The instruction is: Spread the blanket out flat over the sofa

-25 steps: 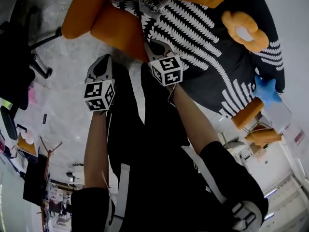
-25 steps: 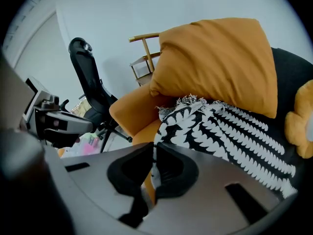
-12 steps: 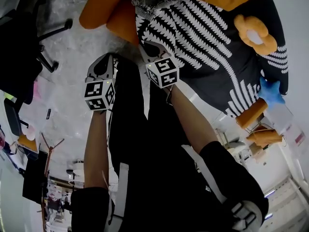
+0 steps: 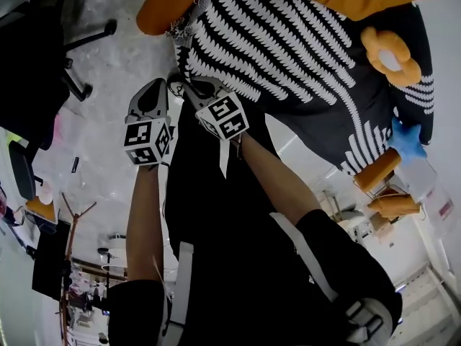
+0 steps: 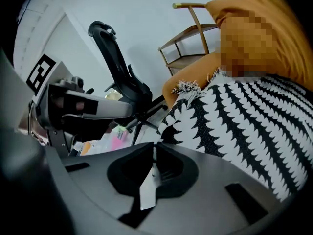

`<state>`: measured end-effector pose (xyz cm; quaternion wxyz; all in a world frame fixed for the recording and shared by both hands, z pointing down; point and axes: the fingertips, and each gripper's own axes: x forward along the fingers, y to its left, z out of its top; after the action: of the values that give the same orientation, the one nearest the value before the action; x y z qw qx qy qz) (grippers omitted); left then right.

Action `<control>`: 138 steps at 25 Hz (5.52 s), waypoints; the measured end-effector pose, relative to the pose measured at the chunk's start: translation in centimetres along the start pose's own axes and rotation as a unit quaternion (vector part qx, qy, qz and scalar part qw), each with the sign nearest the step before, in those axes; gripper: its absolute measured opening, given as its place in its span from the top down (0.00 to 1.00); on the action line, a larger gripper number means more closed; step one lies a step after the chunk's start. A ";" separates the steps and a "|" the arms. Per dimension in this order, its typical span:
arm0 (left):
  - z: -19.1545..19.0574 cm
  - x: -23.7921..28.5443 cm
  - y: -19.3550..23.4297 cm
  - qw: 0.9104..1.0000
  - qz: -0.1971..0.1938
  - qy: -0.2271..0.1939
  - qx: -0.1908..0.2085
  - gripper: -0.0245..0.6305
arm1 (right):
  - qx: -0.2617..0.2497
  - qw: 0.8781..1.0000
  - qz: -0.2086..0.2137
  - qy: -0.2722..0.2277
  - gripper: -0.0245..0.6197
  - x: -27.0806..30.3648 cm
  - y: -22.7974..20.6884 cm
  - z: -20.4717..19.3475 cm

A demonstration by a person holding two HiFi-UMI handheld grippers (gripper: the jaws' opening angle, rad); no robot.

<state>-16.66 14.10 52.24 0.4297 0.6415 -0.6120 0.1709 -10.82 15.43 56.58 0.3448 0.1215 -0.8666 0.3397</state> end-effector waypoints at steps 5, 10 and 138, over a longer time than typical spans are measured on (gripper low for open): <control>-0.1 -0.9 2.0 1.000 0.005 0.001 -0.003 0.93 | 0.005 1.000 -0.004 0.010 0.93 1.3 0.6 -0.3; -0.3 -1.2 3.4 1.000 0.008 0.001 -0.012 0.93 | 0.001 1.000 -0.002 0.016 0.93 3.4 1.0 -0.6; 31.0 -32.1 -55.1 0.832 -0.373 -0.306 0.273 0.93 | -0.041 0.738 -0.509 -0.441 0.95 -74.3 8.2 16.7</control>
<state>19.00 4.47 -8.24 0.0588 0.9319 -0.3548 -0.0470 31.40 8.50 -6.94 0.0504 0.6663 -0.7438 -0.0135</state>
